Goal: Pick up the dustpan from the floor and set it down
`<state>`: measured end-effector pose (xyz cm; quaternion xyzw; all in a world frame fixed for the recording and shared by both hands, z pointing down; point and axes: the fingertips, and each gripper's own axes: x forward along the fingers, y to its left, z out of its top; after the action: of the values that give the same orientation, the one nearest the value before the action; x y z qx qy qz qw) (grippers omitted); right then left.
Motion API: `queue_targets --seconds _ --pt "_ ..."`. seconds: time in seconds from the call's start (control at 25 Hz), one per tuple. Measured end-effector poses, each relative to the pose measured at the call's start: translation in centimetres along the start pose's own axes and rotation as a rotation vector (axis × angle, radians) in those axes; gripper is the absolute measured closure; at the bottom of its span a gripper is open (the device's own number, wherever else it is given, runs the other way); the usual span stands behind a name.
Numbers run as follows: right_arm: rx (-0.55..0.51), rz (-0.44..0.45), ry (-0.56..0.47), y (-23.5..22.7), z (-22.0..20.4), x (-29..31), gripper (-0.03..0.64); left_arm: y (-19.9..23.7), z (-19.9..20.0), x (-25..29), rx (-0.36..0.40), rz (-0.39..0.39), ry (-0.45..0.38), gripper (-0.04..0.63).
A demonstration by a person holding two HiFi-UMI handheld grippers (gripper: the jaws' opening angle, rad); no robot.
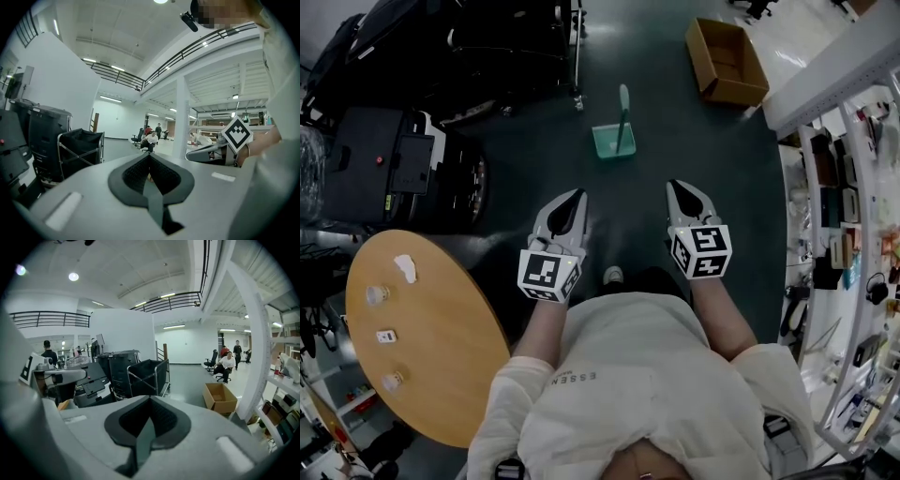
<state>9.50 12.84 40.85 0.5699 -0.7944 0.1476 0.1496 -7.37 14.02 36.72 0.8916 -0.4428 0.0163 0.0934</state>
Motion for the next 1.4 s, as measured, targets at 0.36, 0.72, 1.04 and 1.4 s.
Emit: queue_targets --seconds 0.36,0.72,1.04,1.4 --pt "-0.015 0.031 -0.008 1.1 -0.3 -2.4 0.626 -0.8 1.2 -1.8 0.017 0.038 -0.06 0.588" --pt "-0.035 0.037 -0.029 1.0 -0.3 -4.4 0.626 -2.6 1.7 -2.5 0.042 0.023 -0.069 0.588" --pt "-0.018 0.056 -0.057 1.5 0.3 -4.8 0.626 -3.3 2.6 -3.3 0.066 0.016 -0.099 0.588" --pt "-0.015 0.064 -0.069 2.0 0.6 -4.2 0.626 -2.4 2.5 -3.5 0.076 0.019 -0.087 0.588"
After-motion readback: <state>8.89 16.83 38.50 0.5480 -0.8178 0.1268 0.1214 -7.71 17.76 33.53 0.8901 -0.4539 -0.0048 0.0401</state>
